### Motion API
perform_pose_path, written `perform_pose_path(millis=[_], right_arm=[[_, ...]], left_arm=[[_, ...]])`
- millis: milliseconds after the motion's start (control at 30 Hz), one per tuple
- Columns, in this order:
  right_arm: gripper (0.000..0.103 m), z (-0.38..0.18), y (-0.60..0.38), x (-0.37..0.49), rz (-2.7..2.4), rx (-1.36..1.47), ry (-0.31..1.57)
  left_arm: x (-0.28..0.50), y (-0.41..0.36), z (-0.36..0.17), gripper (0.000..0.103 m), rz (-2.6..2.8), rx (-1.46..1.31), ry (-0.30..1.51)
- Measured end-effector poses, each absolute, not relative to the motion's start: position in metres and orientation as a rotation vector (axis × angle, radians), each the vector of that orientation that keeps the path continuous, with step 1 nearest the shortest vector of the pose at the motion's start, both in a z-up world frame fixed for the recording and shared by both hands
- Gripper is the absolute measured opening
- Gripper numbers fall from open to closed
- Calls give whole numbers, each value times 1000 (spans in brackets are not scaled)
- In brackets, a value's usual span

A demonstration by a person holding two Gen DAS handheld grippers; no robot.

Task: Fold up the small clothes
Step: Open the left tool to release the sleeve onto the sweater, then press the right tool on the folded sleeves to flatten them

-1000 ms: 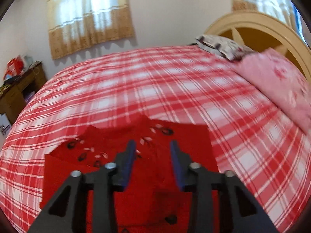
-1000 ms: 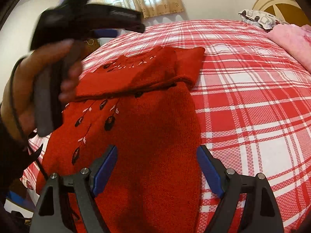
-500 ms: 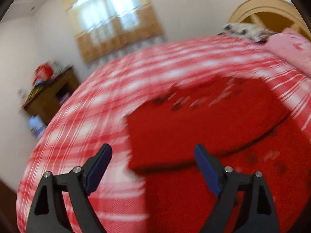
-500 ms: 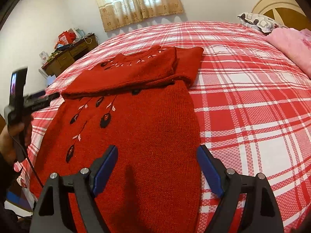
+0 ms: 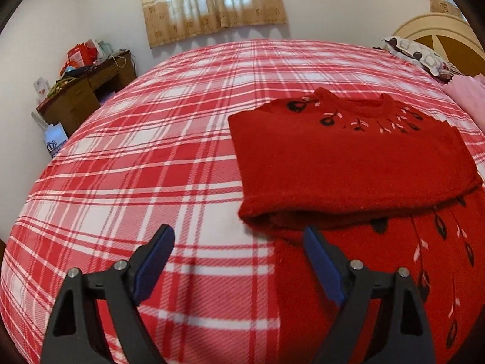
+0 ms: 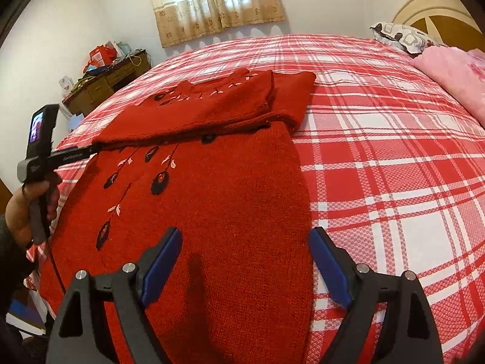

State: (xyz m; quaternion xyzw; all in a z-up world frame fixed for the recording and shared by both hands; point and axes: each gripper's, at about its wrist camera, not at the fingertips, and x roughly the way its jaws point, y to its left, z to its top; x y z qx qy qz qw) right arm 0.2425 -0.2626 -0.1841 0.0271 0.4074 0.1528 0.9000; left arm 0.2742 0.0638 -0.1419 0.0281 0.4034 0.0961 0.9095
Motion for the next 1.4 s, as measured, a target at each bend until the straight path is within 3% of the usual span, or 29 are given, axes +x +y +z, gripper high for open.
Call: perform_pose_path(millis=[67,167,367,433,500,533,867,933,1000,1267,1400], right_arm=[[87,-184,-262,241,321,52,840],[87,-175,-268,241,341,89,844],[86,-134,-287,260,324,125,810],[80,-127,-287,274,322,135,816],[58,-123,-284,295,319,140,837],[54,-123,-280,308,315,136,854],[50,-146,-236,403,271,129,950],[38,-159,-228,410,271,101,993],[9,-162,-220,404,229,6,973],[6,-120,-242,377,173,-37,808],[6,-126,-259,382,124,-12,830]], left_arm=[[280,70,-145,90,239,64,823],[286,78,-151,103,297,70,805],[287,82,-158,103,269,48,832],[288,83,-158,103,263,37,833],[289,86,-158,103,252,20,836],[288,88,-159,103,243,1,839],[288,92,-160,103,224,-47,841],[287,93,-161,103,223,-52,838],[287,95,-161,103,219,-61,838],[287,98,-162,103,210,-81,841],[287,100,-163,103,206,-99,846]])
